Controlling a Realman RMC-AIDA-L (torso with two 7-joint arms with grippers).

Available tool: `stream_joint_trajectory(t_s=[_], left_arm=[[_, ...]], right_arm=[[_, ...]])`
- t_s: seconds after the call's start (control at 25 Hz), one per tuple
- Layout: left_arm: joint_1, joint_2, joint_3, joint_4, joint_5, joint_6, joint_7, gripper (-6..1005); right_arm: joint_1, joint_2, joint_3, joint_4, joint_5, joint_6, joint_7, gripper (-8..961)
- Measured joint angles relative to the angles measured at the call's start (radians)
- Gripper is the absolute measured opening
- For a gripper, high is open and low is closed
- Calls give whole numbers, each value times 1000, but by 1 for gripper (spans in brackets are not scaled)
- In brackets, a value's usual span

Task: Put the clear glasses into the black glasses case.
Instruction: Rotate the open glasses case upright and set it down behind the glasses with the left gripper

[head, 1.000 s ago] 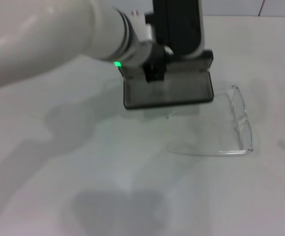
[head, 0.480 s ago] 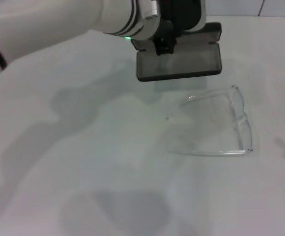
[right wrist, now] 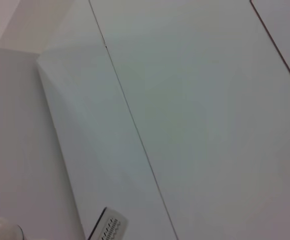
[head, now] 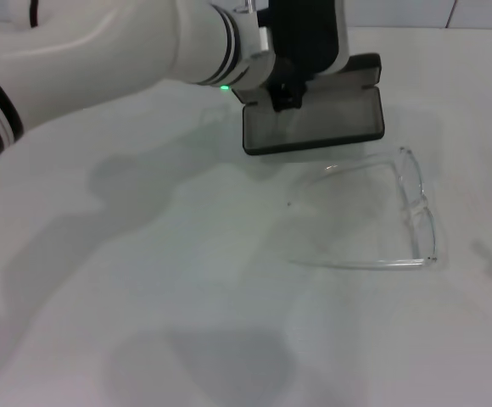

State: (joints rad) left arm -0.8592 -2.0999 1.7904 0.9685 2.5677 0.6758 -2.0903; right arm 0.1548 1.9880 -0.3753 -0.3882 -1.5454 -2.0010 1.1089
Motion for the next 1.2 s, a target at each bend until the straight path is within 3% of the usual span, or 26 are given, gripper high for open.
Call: stream_joint_trajectory(t_s=[0.76,1.2], left_arm=[[0,-4,146,-67,-68,-94,-5,77],[2,-6,168,-58,-60,-95,-36,76]], right_arm=[[1,0,-1,23,-20,6,-15,782],[1,0,1,23,-21,7,-15,782]])
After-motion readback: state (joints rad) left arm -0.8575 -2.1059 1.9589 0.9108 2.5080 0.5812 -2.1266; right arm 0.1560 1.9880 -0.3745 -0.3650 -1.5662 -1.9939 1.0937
